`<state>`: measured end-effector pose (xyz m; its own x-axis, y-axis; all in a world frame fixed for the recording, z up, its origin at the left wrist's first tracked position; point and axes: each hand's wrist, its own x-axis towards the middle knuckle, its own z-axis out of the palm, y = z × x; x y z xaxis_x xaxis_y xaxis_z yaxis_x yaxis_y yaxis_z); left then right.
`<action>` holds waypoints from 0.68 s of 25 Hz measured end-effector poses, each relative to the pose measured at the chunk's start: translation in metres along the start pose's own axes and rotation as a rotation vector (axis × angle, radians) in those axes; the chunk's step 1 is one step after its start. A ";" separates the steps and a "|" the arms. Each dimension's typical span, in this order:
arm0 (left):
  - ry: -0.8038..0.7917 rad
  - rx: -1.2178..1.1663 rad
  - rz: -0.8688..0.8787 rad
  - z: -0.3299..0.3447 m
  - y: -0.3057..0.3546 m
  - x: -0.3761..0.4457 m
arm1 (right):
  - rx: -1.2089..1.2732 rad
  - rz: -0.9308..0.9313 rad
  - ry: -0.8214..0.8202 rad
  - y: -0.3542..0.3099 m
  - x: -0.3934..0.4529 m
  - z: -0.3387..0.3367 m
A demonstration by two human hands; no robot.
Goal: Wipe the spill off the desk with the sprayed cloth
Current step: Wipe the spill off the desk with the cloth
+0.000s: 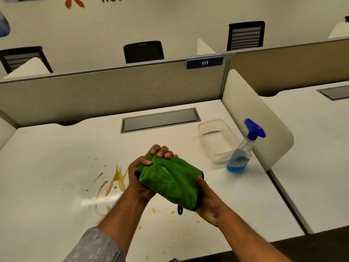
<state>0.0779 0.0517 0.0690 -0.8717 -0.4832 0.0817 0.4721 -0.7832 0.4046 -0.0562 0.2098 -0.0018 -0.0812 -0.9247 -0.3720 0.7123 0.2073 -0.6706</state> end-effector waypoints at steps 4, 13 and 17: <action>-0.001 -0.004 0.001 -0.012 0.035 -0.060 | 0.266 0.073 -0.077 0.060 -0.001 0.055; 0.443 0.720 -0.454 -0.055 0.126 -0.157 | 0.130 -0.119 0.013 0.101 -0.015 0.110; 0.503 0.874 -0.421 -0.061 0.135 -0.166 | -0.004 -0.101 -0.050 0.084 -0.014 0.108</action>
<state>0.2945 0.0021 0.0549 -0.6944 -0.5018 -0.5158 -0.2809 -0.4708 0.8363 0.0797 0.2058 0.0167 -0.1172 -0.9557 -0.2698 0.6991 0.1136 -0.7059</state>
